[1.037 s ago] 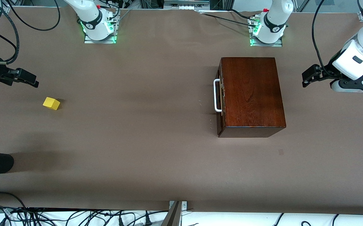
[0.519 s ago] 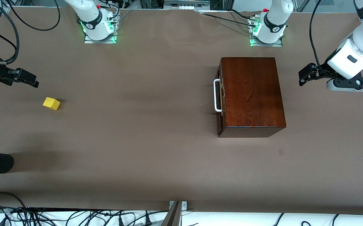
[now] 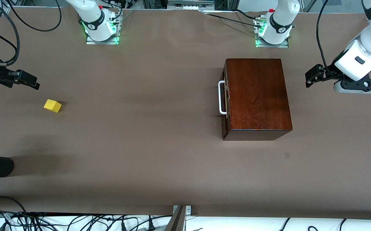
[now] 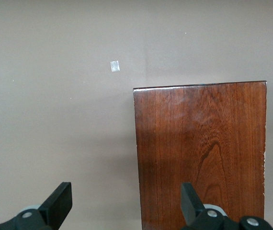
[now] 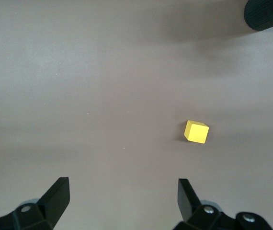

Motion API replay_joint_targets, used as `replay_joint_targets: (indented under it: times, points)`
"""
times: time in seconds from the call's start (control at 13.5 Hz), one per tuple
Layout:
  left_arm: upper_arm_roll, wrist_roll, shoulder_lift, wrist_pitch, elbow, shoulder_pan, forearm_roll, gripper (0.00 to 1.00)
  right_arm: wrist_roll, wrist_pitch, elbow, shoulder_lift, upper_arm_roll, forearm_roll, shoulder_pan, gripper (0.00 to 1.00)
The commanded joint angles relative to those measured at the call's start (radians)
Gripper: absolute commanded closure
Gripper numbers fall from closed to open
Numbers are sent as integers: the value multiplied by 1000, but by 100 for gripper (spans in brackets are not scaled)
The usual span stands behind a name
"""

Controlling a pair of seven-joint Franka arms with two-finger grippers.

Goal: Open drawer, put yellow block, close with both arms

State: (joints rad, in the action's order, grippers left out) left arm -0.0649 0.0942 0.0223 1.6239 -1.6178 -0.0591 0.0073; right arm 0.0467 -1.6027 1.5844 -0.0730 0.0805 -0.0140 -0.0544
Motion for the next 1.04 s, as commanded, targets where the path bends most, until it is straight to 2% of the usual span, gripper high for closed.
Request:
replay_joint_targets:
  times: [0.0, 0.3, 0.52, 0.96]
  points:
    - [-3, -1, 14, -27, 33, -4, 10, 0, 13, -2, -7, 1, -14, 12, 11, 0]
    - [-77, 25, 28, -30, 32, -5, 10, 0, 13, -2, -7, -1, -14, 14, 11, 0]
    - [-180, 164, 57, -50, 32, -5, 10, 0, 13, -2, -7, 1, -14, 12, 11, 0]
    - [-320, 223, 174, -49, 32, -25, 13, 0, 13, -2, -7, 1, -14, 12, 11, 0]
